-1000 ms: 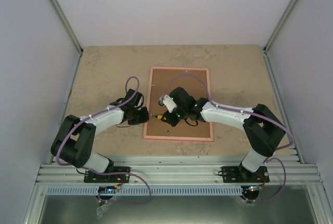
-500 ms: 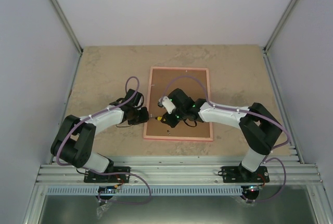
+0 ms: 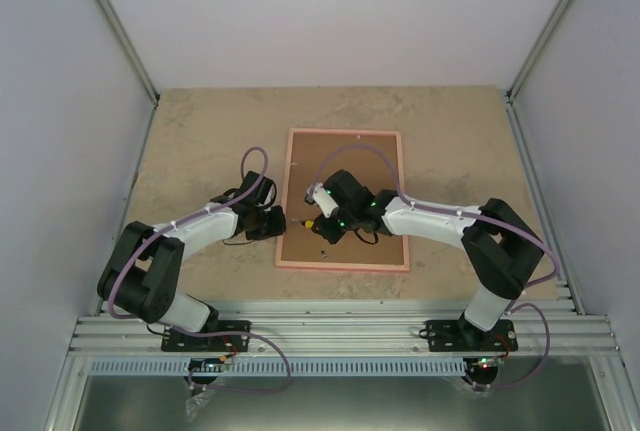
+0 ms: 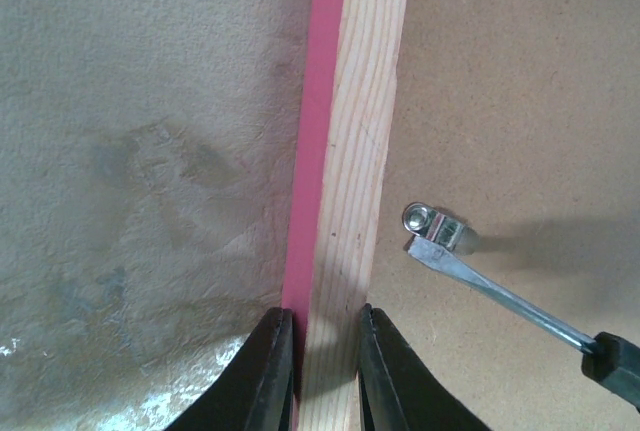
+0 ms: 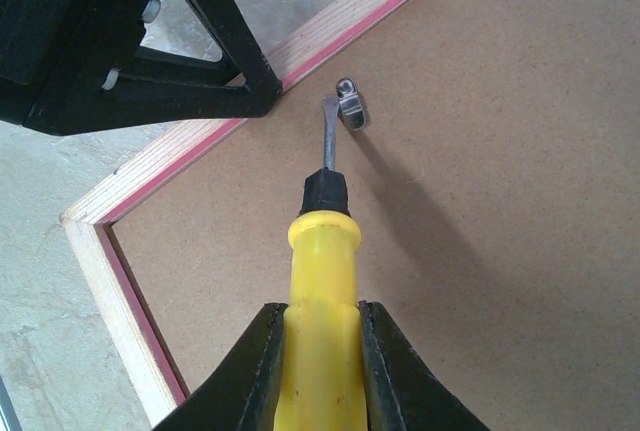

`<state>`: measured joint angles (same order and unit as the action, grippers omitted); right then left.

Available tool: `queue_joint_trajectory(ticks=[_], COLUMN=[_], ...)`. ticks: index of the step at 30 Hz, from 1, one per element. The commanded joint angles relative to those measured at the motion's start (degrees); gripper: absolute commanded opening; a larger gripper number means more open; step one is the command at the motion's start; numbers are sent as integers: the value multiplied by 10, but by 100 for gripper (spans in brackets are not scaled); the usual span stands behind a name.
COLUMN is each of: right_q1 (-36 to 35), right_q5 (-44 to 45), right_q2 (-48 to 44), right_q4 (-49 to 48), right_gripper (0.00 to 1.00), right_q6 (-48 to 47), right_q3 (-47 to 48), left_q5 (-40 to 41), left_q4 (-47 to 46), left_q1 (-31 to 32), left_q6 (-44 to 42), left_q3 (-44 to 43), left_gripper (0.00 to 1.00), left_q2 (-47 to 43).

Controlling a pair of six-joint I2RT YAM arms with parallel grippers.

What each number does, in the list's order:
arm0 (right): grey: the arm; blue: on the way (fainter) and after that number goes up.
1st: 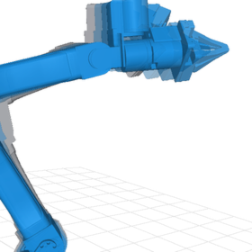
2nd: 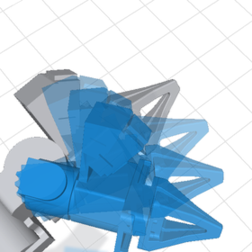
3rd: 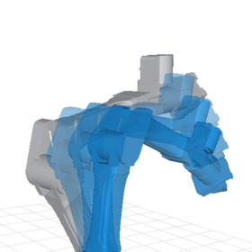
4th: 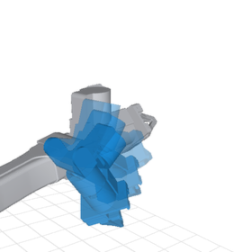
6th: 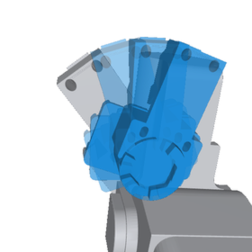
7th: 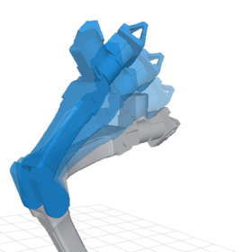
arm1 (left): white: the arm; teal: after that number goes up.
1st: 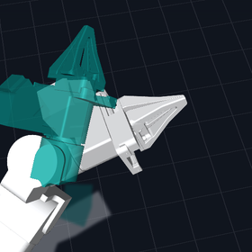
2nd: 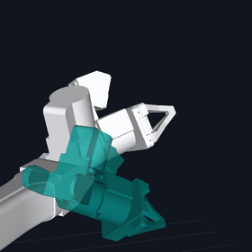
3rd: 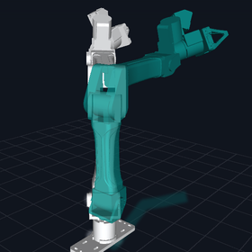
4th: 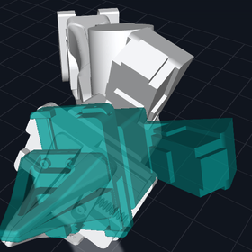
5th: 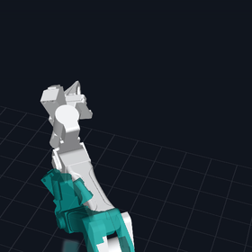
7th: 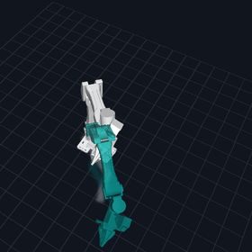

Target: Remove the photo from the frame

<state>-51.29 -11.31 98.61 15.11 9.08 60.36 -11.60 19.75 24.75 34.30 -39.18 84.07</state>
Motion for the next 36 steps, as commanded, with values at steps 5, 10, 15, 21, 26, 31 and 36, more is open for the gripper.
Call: queue_joint_trajectory(ticks=[5, 10, 15, 21, 26, 31, 36], right_q1=[-2, -2, 2, 27, 66, 102, 108], right_q5=[16, -1, -10, 0, -3, -11, -7], right_q2=[-19, -33, -62, -95, -138, -169, -187], right_q4=[22, 12, -11, -51, -119, -203, -284], right_gripper=[1, 0, 0, 0, 0, 0, 0], right_q6=[3, -3, -10, -13, -13, -14, -12], right_q3=[-8, -14, -35, -78, -137, -197, -253], left_q5=[9, 9, 14, 43, 73, 87, 99], left_q4=[-7, -7, 0, 21, 31, 42, 60], left_q1=[-3, -3, -3, -3, -5, -21, -42], left_q6=[20, 19, 20, 12, -2, -19, -38], left_q3=[2, 2, -9, -62, -124, -205, -282], left_gripper=[7, 7, 18, 32, 41, 47, 48], left_q2=[-11, -10, -11, -1, 48, 129, 194])
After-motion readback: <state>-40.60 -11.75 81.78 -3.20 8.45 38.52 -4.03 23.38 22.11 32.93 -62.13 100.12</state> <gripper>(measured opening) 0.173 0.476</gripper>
